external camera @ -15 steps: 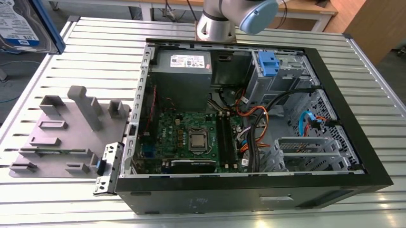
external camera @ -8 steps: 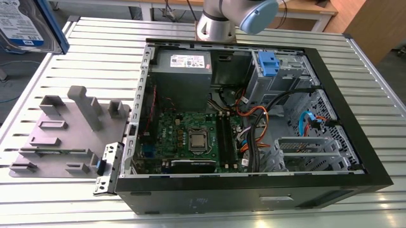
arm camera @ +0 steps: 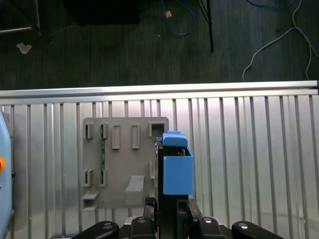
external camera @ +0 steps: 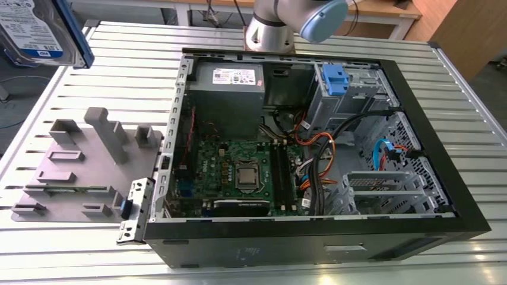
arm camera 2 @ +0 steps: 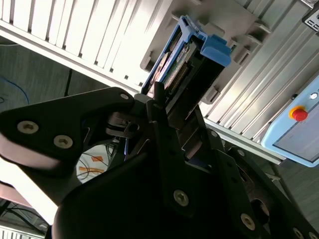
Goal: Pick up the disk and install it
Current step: 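Pick up the disk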
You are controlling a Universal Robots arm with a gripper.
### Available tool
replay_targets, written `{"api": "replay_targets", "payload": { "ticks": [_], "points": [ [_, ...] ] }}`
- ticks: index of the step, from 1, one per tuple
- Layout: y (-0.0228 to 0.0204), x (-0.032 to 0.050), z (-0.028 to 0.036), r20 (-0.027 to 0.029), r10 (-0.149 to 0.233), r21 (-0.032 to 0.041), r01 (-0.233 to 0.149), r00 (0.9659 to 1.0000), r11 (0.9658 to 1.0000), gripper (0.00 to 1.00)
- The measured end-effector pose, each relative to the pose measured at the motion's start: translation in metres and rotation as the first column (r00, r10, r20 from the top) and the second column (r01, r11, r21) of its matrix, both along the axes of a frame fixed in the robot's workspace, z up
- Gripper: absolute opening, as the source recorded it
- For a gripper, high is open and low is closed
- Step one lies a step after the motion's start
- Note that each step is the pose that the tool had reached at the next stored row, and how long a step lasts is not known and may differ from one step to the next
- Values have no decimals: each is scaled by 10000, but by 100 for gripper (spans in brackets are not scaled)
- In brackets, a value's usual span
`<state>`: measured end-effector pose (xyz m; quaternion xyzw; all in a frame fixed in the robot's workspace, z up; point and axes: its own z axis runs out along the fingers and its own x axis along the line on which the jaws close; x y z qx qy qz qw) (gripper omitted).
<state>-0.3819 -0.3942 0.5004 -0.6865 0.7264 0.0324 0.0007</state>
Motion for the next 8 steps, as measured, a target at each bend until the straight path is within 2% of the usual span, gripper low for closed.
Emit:
{"api": "replay_targets", "payload": {
  "ticks": [8],
  "points": [
    [0,129,-1,1,0,1,0,10000,10000,35]
  ]
}}
